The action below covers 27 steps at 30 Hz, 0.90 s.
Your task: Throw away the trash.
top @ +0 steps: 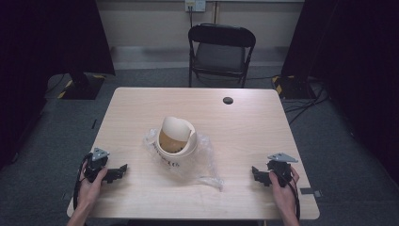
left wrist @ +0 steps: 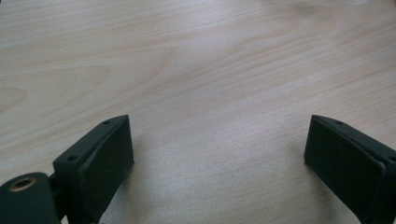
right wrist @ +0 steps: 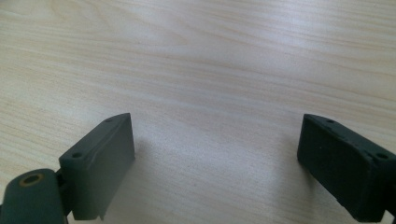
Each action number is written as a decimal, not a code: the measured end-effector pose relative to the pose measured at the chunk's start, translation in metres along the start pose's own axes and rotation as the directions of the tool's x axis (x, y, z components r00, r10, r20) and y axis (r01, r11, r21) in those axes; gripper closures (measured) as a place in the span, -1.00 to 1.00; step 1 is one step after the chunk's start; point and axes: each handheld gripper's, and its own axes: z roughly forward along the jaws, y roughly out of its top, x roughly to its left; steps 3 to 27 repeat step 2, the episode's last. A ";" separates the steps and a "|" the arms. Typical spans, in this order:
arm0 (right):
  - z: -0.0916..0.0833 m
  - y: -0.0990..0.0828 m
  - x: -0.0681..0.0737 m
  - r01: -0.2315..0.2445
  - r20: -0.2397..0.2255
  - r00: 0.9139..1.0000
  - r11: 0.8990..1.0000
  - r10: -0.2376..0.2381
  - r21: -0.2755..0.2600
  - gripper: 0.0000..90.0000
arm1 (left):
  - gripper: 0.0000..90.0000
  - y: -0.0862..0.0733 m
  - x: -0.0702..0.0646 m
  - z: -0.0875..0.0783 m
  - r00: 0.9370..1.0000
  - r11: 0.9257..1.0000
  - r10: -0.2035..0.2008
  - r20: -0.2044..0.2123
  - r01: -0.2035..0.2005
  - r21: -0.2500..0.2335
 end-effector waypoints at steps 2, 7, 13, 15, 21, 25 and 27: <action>0.000 0.000 0.000 0.000 0.000 1.000 1.000 0.000 0.000 -0.77 | -0.86 0.000 0.000 0.000 1.000 1.000 0.002 0.002 -0.002 0.003; 0.000 0.000 0.000 0.000 0.000 1.000 1.000 0.000 0.000 -0.77 | -0.86 0.000 0.000 0.000 1.000 1.000 0.002 0.002 -0.002 0.003; 0.000 0.000 0.000 0.000 0.000 1.000 1.000 0.000 0.000 -0.77 | -0.86 0.000 0.000 0.000 1.000 1.000 0.002 0.002 -0.002 0.003; 0.000 0.000 0.000 0.000 0.000 1.000 1.000 0.000 0.000 -0.77 | -0.86 0.000 0.000 0.000 1.000 1.000 0.002 0.002 -0.002 0.003; 0.000 0.000 0.000 0.000 0.000 1.000 1.000 0.000 0.000 -0.77 | -0.86 0.000 0.000 0.000 1.000 1.000 0.002 0.002 -0.002 0.003; 0.000 0.000 0.000 0.000 0.000 1.000 1.000 0.000 0.000 -0.77 | -0.86 0.000 0.000 0.000 1.000 1.000 0.002 0.002 -0.002 0.003; 0.000 0.000 0.000 0.000 0.000 1.000 1.000 0.000 0.000 -0.77 | -0.86 0.000 0.000 0.000 1.000 1.000 0.002 0.002 -0.002 0.003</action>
